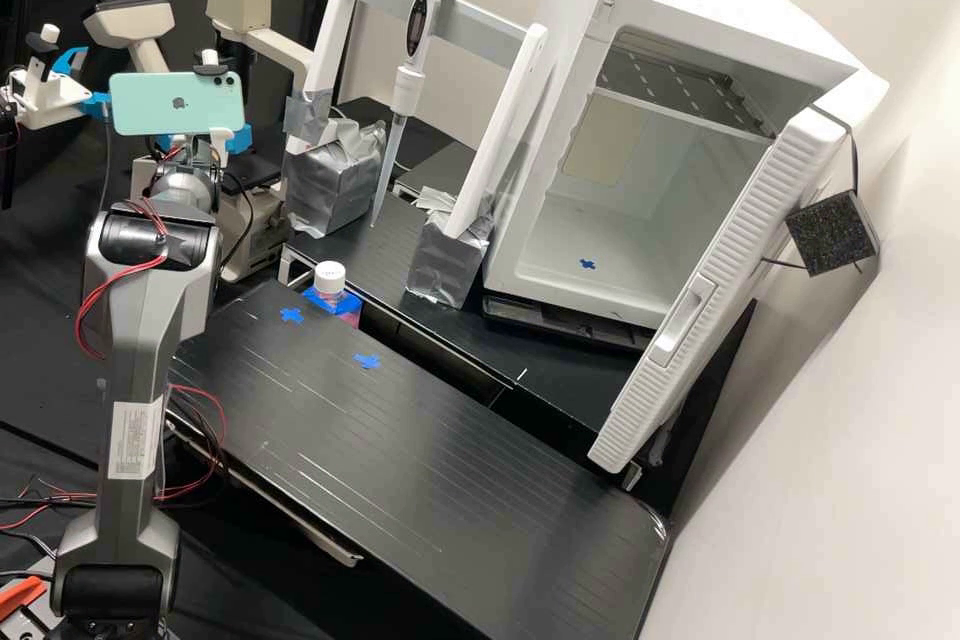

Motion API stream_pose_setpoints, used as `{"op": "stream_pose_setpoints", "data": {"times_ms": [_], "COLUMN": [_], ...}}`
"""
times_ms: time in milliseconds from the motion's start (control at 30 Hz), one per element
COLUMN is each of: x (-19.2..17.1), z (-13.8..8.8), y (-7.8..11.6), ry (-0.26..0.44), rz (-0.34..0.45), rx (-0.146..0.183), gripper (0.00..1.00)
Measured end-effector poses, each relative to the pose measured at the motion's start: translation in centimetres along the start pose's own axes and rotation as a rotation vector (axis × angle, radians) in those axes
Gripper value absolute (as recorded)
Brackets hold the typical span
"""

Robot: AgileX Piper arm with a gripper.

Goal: Move the petri dish to the microscope

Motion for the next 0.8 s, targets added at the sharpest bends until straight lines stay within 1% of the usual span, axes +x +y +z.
{"op": "stream_pose_setpoints", "data": {"times_ms": [167, 333, 433, 567, 633, 667, 700, 733, 767, 800], "x": [1.1, 2.0, 2.4, 3.0, 3.3, 3.5, 3.7, 3.8, 3.9, 4.0], "z": [0.1, 0.4, 0.4, 0.5, 0.5, 0.6, 0.6, 0.7, 0.7, 0.7], "y": [-0.1, -0.3, 0.2, 0.3, 0.5, 0.4, 0.5, 0.5, 0.5, 0.6], "ry": [-0.008, -0.022, -0.026, -0.04, -0.044, -0.049, -0.052, -0.055, -0.06, -0.062], "rz": [-0.002, -0.014, -0.011, -0.012, -0.007, -0.008, -0.005, -0.004, -0.003, 0.003], "rx": [0.021, 0.023, 0.024, 0.04, 0.055, 0.046, 0.047, 0.055, 0.041, 0.059], "gripper": [0.0, 0.0, 0.0, 0.0, 0.0, 0.0, 0.0, 0.0, 0.0, 0.0]}}
